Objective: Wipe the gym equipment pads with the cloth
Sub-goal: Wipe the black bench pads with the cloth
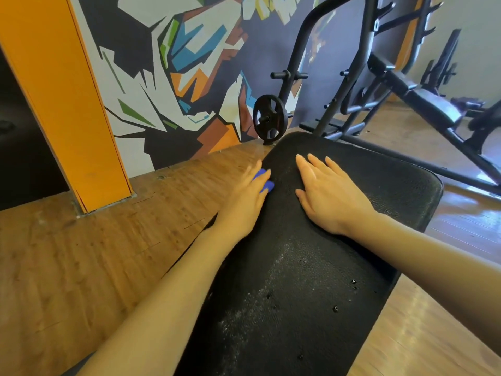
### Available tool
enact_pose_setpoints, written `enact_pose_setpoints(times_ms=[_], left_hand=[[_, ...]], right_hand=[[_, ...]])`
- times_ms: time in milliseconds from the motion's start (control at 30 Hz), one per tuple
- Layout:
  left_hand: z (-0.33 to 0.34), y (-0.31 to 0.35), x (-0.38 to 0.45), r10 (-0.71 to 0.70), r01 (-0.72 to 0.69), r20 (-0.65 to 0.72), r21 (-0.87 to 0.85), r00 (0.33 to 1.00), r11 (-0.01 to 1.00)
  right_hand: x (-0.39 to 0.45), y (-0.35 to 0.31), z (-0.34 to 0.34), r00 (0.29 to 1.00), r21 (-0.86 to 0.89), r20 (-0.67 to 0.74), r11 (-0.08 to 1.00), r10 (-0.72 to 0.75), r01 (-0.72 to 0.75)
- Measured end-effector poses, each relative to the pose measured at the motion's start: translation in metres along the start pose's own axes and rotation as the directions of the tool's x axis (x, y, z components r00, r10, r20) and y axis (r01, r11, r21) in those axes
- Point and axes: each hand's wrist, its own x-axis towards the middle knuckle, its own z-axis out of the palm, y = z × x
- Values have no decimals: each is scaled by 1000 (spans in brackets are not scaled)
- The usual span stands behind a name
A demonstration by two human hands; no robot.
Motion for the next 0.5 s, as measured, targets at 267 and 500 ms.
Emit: enact_pose_setpoints(times_ms=[267,500], left_hand=[[-12,-31,-93,67,-67,56,4,996,998],[-14,-32,-95,41,-43,30,48,999,998]], right_hand=[[1,6,2,1000,10,-19,1000,-5,5],[1,4,4,1000,8,-19,1000,-5,5]])
